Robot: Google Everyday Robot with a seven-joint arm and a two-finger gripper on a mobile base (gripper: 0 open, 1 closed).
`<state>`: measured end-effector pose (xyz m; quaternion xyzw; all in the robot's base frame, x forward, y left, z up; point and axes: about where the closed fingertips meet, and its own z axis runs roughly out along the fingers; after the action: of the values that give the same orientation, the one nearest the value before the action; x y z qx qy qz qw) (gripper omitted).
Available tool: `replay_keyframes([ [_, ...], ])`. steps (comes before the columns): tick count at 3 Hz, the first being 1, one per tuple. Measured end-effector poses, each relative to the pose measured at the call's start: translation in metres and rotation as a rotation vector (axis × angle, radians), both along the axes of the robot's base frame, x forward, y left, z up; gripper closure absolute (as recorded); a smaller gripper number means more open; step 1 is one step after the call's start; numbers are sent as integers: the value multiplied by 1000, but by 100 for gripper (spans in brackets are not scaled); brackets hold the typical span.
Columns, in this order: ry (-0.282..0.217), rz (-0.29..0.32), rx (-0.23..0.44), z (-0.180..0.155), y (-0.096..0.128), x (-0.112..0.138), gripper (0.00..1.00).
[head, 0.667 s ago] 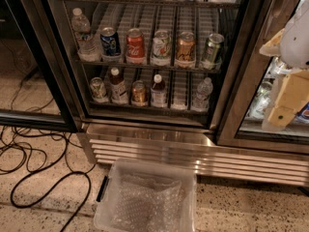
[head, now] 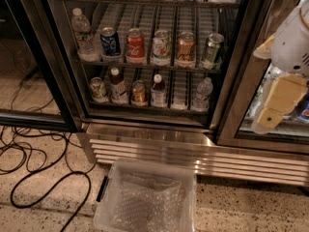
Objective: Pick pepsi can from middle shelf of fridge
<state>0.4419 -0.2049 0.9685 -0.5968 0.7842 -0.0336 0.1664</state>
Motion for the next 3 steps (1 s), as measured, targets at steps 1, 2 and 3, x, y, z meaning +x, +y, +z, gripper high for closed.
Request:
replay_keyframes([
  [1,6,4,20,-18,25,7,0],
  [2,62,8,75,-47,61,20,0],
  [3,62,8,76,-47,61,20,0],
])
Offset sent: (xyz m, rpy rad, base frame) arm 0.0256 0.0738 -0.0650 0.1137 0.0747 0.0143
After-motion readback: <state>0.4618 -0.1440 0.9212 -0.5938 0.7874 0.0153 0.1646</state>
